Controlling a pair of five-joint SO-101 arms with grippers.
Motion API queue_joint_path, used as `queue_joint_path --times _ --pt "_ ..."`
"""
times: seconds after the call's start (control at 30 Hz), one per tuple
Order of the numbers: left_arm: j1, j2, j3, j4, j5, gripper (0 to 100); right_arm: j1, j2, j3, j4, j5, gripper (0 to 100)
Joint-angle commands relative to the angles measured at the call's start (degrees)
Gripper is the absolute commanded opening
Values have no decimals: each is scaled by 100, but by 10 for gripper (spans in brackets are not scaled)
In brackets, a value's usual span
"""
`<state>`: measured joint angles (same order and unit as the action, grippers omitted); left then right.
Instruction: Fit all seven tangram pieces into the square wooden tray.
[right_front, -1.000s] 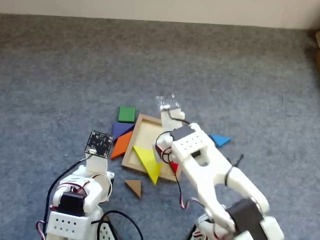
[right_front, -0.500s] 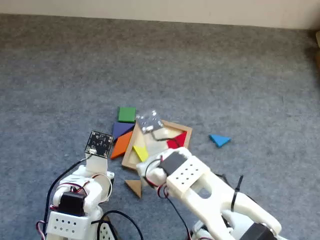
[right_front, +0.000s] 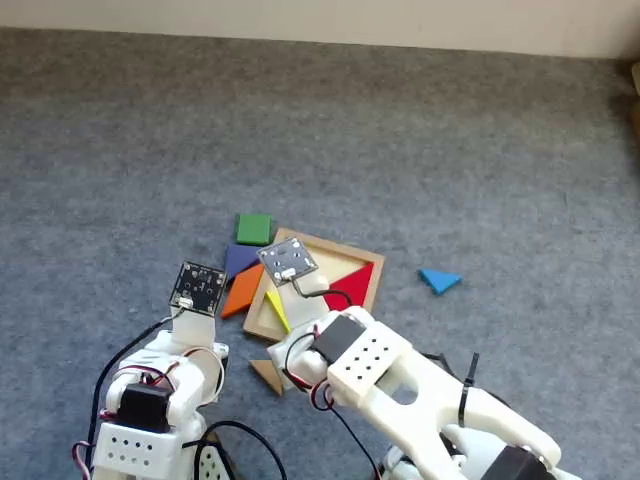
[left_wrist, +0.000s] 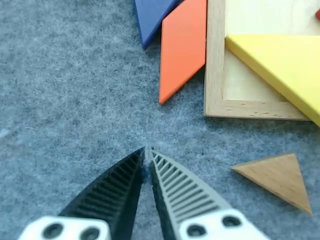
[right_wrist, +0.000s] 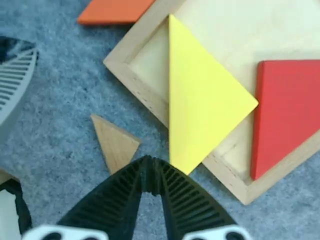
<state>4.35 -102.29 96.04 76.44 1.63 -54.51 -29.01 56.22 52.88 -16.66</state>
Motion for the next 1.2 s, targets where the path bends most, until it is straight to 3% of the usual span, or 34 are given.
queue_joint_path --times 0.0,0.23,0.53,0.9,1.03,1.17 --pt "-48 -127 110 9 53 5 303 -215 -22 -4 -26 15" --pt "-48 -127 110 9 53 5 532 -75 -13 -4 149 15" --pt "-48 -127 110 9 53 5 1349 462 -84 13 185 15" --pt "-48 -127 110 9 53 5 989 -1376 -31 558 132 15" --pt "-48 -127 110 9 53 5 541 -1297 -13 426 123 15" --pt "-48 -127 110 9 53 5 532 -585 -13 -40 123 15"
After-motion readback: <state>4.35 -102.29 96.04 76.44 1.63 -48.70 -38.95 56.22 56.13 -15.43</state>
